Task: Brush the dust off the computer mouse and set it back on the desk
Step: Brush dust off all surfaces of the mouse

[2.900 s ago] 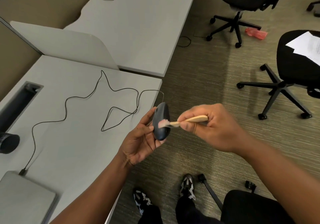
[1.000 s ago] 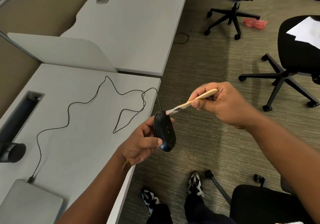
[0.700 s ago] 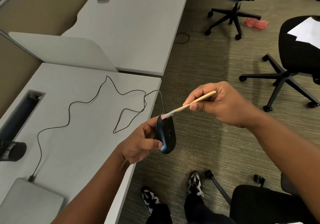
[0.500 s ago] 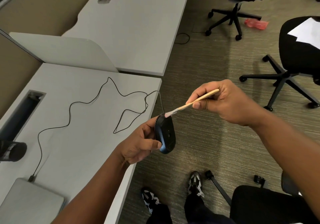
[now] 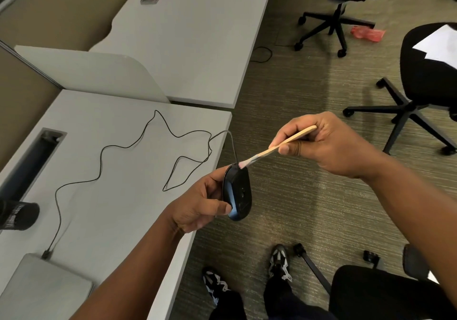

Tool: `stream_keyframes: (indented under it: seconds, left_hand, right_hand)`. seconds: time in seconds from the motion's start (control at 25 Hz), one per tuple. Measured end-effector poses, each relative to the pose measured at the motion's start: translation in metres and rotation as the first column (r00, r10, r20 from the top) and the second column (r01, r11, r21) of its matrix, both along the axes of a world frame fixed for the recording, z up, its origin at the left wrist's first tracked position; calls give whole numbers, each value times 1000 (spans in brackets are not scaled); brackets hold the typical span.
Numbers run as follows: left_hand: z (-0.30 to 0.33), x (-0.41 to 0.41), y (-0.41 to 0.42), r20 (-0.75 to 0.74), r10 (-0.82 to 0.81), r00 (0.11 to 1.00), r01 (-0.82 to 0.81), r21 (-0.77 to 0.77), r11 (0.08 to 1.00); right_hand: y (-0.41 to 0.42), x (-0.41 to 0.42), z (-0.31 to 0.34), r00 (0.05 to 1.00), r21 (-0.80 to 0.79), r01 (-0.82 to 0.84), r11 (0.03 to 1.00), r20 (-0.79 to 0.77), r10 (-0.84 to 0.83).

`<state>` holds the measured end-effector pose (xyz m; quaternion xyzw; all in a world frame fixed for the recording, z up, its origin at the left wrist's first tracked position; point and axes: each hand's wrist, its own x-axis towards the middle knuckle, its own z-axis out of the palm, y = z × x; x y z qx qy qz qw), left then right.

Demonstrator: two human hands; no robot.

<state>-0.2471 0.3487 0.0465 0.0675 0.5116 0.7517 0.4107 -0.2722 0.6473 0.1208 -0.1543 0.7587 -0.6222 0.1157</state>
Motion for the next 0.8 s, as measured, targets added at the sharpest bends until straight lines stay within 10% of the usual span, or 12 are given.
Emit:
stream_keyframes:
  seconds: [0.8]
  left_hand:
    - [-6, -5, 0, -71, -36, 997, 31, -76, 997]
  right_hand:
    - [-27, 11, 8, 998, 9, -58, 998, -27, 58]
